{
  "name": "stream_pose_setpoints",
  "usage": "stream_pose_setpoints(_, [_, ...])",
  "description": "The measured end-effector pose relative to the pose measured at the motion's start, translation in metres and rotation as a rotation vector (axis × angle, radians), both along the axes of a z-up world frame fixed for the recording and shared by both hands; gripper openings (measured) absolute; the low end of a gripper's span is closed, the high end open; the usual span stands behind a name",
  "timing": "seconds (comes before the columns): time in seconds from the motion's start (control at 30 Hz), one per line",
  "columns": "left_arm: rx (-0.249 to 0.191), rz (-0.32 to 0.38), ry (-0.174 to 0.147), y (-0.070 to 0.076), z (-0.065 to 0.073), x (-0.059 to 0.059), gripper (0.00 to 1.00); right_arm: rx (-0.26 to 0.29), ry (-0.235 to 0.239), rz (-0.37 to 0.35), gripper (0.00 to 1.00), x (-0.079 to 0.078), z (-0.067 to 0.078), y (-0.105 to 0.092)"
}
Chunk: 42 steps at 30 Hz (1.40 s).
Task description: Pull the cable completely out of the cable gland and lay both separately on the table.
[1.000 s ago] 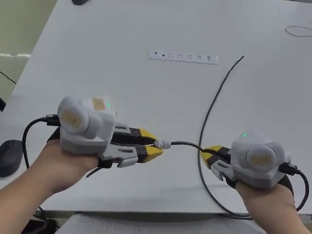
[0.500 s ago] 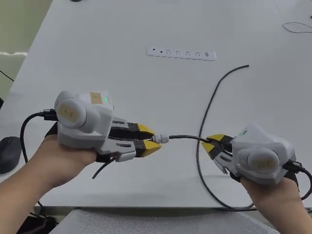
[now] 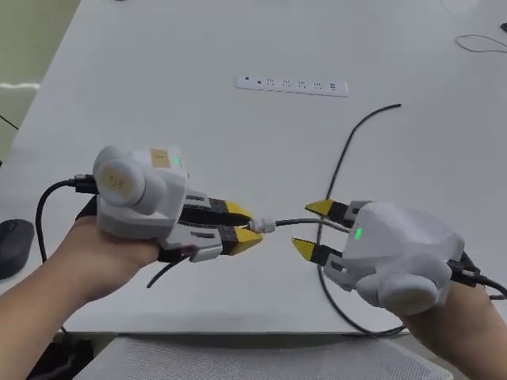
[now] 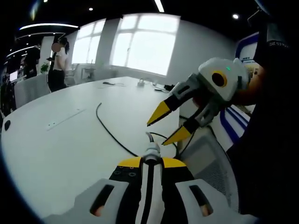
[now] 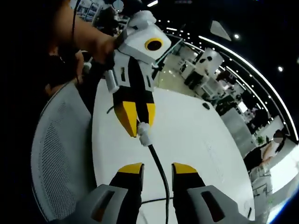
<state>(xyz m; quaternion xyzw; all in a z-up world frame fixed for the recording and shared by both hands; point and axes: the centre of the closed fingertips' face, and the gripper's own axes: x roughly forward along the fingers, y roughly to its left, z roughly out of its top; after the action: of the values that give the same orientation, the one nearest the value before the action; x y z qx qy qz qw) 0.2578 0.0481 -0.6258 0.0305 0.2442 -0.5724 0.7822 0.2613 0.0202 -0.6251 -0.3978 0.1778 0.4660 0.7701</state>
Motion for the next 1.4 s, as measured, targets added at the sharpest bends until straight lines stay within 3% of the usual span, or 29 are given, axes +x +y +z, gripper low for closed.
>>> stream_pose_setpoints(0.33, [0.005,-0.006,-0.006,-0.001,-0.001,-0.003,0.14,-0.021,-0.010,0.057,0.10,0.001,-0.004,0.017])
stream_pose_setpoints(0.53, [0.006,-0.010,-0.007,-0.003,-0.001,-0.003,0.14,-0.015,0.005,0.053,0.02,0.000,-0.008,0.016])
stream_pose_setpoints(0.7, [0.011,-0.013,-0.014,-0.005,-0.002,-0.003,0.14,0.015,0.035,0.022,0.01,0.000,-0.010,0.015])
stream_pose_setpoints(0.9, [0.015,-0.011,-0.017,-0.006,-0.002,-0.004,0.14,0.037,0.075,-0.032,0.01,0.001,-0.015,0.009])
stream_pose_setpoints(0.97, [0.013,-0.009,-0.016,-0.006,-0.002,-0.004,0.14,0.070,0.110,-0.080,0.01,0.004,-0.017,0.005])
stream_pose_setpoints(1.13, [0.007,0.000,-0.021,-0.005,0.000,-0.002,0.14,0.097,0.147,-0.145,0.00,0.009,-0.021,-0.007])
stream_pose_setpoints(1.4, [0.009,-0.007,-0.017,-0.006,0.000,-0.001,0.14,0.171,0.247,-0.284,0.00,0.016,-0.037,-0.031])
